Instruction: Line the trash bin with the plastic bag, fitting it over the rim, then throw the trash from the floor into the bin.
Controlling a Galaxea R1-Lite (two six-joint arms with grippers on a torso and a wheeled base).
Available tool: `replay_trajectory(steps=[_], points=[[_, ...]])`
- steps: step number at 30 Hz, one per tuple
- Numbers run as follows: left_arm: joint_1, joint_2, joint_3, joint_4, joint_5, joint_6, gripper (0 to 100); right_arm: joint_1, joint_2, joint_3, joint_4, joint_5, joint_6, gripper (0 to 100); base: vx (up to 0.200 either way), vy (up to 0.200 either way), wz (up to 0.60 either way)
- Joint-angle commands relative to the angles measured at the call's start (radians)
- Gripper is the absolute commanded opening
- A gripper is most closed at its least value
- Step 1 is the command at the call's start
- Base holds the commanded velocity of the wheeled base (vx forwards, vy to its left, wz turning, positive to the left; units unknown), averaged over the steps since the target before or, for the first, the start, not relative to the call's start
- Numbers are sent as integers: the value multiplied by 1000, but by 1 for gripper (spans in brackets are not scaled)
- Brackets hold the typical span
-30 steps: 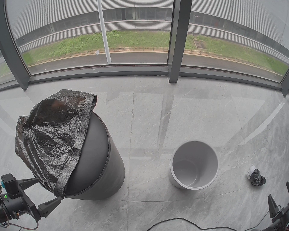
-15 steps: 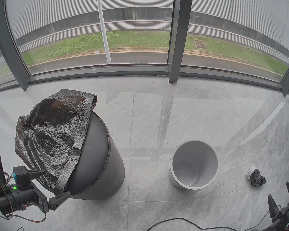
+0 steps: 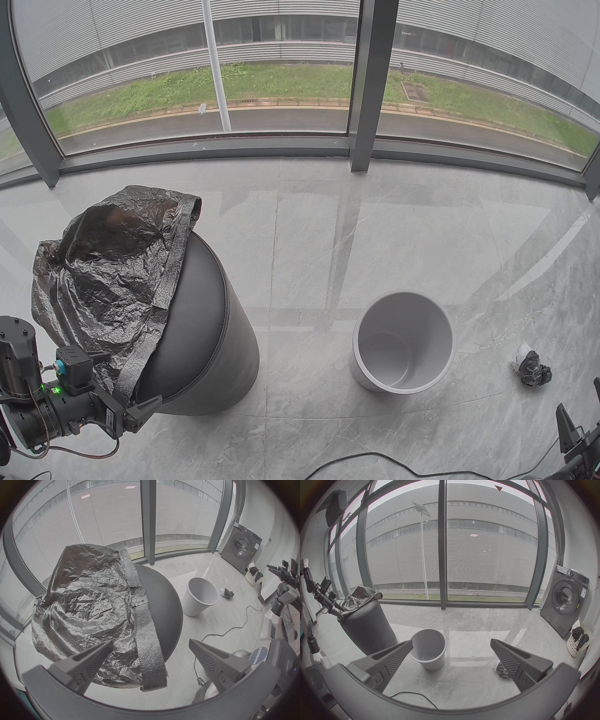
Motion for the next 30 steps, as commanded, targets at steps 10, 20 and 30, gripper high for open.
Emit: replay_trajectory(steps=[10, 20, 30], points=[[-10, -68, 45, -5, 90, -8, 100, 0, -11, 16, 0, 0, 0, 100, 0, 0, 0], [-2, -18, 44, -6, 92, -8, 100, 0, -11, 16, 0, 0, 0, 100, 0, 0, 0], [16, 5, 39, -6, 93, -8, 100, 0, -11, 16, 0, 0, 0, 100, 0, 0, 0]])
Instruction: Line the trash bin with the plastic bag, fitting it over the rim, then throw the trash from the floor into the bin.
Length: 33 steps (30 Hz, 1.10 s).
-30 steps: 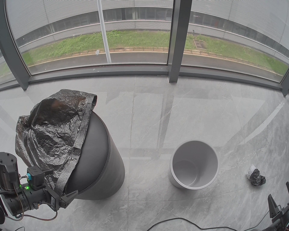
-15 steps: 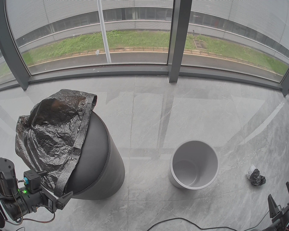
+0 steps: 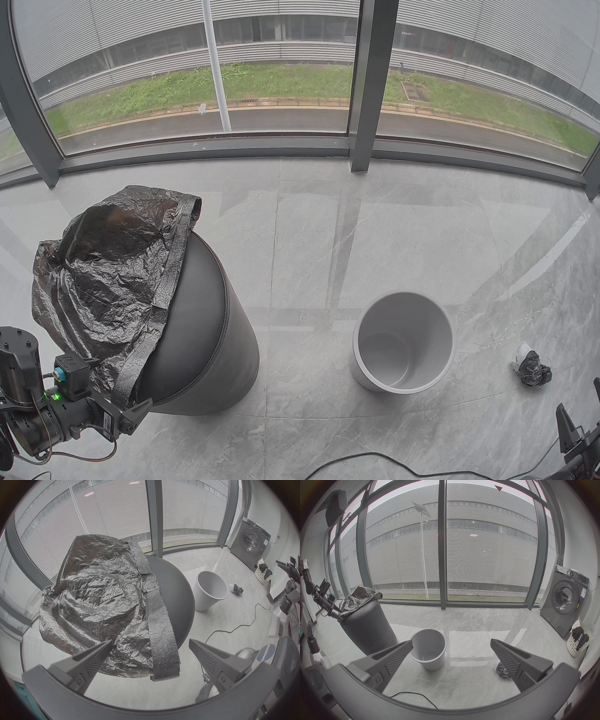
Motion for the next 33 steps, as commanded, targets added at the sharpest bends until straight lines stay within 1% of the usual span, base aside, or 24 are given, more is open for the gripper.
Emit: replay_trajectory(steps=[1, 7, 8, 28, 30, 33], points=[[6, 18, -9, -1, 1, 0, 100, 0, -11, 16, 0, 1, -1, 100, 0, 0, 0], [6, 21, -4, -2, -6, -1, 100, 0, -11, 16, 0, 1, -1, 100, 0, 0, 0], [6, 21, -4, -2, -9, -3, 0, 0, -11, 16, 0, 1, -1, 100, 0, 0, 0], [17, 18, -15, -1, -12, -7, 0, 0, -11, 16, 0, 1, -1, 100, 0, 0, 0], [25, 15, -15, -1, -9, -7, 0, 0, -11, 16, 0, -1, -1, 100, 0, 0, 0], [77, 6, -11, 1, -2, -1, 0, 0, -11, 16, 0, 1, -1, 100, 0, 0, 0]])
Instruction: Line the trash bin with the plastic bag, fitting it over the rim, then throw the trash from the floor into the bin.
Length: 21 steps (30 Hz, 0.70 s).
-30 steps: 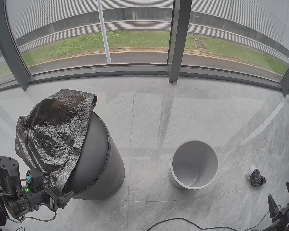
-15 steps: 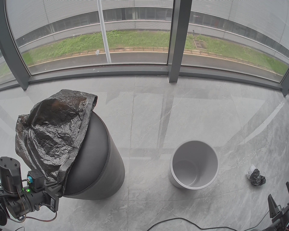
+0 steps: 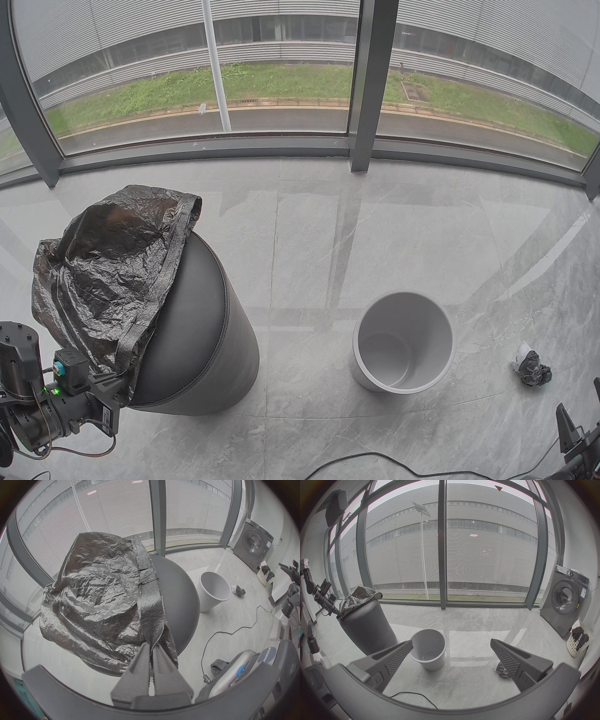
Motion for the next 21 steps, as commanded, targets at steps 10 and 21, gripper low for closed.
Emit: replay_trajectory(steps=[10, 21], points=[[82, -54, -87, -7, 15, 37, 0, 0, -11, 16, 0, 1, -2, 100, 0, 0, 0], [82, -163, -244, -8, 15, 209, 0, 0, -11, 16, 0, 1, -3, 100, 0, 0, 0]])
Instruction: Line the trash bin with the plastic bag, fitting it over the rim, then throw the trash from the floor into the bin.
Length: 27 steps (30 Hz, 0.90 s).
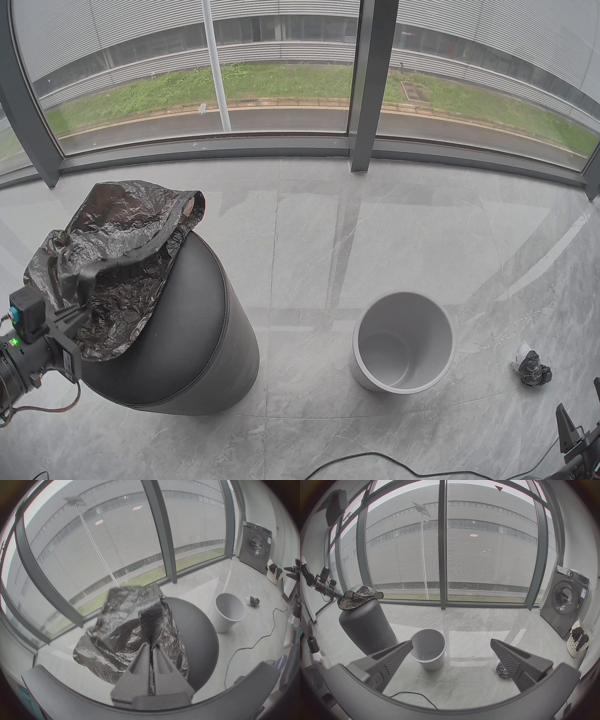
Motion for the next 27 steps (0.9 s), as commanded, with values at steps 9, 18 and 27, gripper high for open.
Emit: replay_trajectory(steps=[9, 18, 27], points=[[-17, -38, -343, 9, -9, 162, 0, 32, 88, 15, 2, 2, -3, 100, 0, 0, 0], [-85, 8, -468, 47, -9, 162, 0, 245, 147, 10, 7, 8, -46, 100, 0, 0, 0], [-105, 37, -578, 149, -9, 160, 0, 175, 446, -292, -260, 22, 3, 100, 0, 0, 0]])
